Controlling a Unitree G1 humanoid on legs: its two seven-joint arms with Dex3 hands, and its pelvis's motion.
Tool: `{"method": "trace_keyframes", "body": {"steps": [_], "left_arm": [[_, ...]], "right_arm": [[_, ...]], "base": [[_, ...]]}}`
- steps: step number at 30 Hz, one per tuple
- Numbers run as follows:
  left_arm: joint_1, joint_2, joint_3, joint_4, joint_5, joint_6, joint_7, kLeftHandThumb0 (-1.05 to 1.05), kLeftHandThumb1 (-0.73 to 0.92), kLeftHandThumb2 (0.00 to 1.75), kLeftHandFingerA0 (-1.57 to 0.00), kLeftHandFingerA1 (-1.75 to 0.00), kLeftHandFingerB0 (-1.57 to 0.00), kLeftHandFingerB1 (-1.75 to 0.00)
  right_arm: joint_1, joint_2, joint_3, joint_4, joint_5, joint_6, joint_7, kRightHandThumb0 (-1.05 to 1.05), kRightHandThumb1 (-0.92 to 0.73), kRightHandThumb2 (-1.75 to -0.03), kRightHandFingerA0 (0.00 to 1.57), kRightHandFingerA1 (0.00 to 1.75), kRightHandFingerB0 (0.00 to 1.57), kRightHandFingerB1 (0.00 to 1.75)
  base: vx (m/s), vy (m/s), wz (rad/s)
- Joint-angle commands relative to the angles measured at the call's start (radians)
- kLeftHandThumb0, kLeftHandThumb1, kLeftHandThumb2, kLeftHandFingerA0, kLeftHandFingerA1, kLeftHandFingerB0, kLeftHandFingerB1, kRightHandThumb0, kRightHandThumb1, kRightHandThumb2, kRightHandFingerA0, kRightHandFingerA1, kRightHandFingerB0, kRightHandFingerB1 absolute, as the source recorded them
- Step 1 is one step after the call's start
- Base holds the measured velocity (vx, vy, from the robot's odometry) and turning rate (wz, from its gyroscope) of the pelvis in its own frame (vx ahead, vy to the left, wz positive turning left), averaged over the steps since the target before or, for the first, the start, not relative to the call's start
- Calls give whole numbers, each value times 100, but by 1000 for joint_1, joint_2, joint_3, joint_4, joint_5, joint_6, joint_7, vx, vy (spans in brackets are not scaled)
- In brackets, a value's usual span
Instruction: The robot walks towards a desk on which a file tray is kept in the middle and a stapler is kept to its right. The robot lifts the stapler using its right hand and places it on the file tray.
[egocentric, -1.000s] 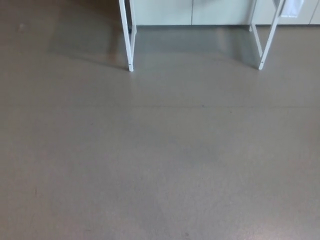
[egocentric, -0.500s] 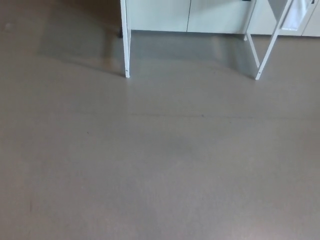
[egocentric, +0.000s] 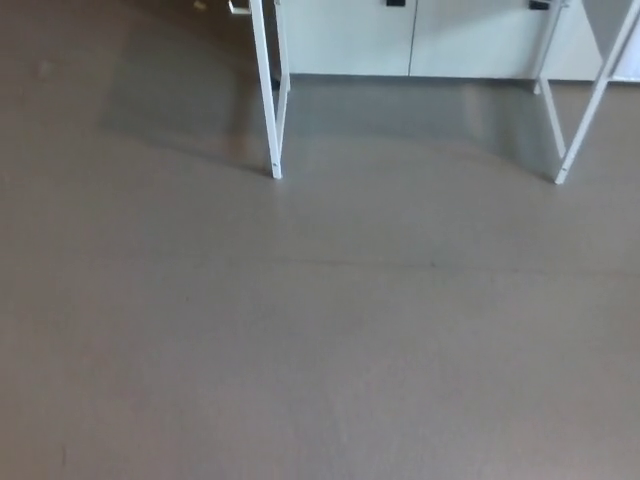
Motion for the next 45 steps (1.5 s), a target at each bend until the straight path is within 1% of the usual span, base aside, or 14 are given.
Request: {"method": "trace_keyframes", "body": {"steps": [1, 2, 3, 15, 23, 25, 32, 39, 45], "left_arm": [[-8, 2, 16, 6, -9, -11, 13, -76, 30, 124, -57, -95, -49, -88], [-11, 1, 19, 8, -10, -7, 14, -72, 25, 132, -54, -106, -47, -96], [-11, 1, 21, 9, -9, -7, 14, -72, 25, 132, -54, -106, -47, -96], [-11, -5, 35, 11, -8, -8, 15, -72, 25, 132, -54, -106, -47, -96], [-15, -3, 37, 9, -7, -7, 15, -72, 25, 132, -54, -106, -47, -96], [-18, -2, 37, 9, -6, -7, 15, -72, 25, 132, -54, -106, -47, -96], [-19, -2, 37, 9, -5, -7, 15, -72, 25, 132, -54, -106, -47, -96], [-29, 1, 41, 9, -7, -5, 14, -72, 25, 132, -54, -106, -47, -96], [-34, 3, 42, 9, -7, -4, 13, -72, 25, 132, -54, -106, -47, -96]], "right_arm": [[8, -14, -7, -9, 7, 21, 25, -73, -72, -62, 4, 28, 8, 24], [11, -9, -23, -11, 33, 22, 49, -72, -71, -61, 3, 29, 7, 24], [9, 7, -58, 2, 87, 23, 99, -72, -53, -93, 2, 21, 4, 26], [-7, 8, -79, -4, 80, 34, 127, -72, -53, -93, 2, 21, 4, 26], [-14, 9, -81, -3, 80, 36, 131, -72, -53, -93, 2, 21, 4, 26], [-15, 10, -82, -3, 80, 37, 131, -72, -53, -93, 2, 21, 4, 26], [-16, 10, -83, -2, 81, 37, 132, -72, -53, -93, 2, 21, 4, 26], [-29, 12, -82, -7, 80, 43, 132, -72, -53, -93, 2, 21, 4, 26], [-34, 14, -81, -8, 80, 46, 131, -72, -53, -93, 2, 21, 4, 26]], "base": [[268, 26, -9], [289, 81, -16], [305, 130, -24], [391, 190, -11], [396, -47, 15], [532, -24, 75], [397, -44, -5], [468, 119, -21], [415, 115, 3]]}}
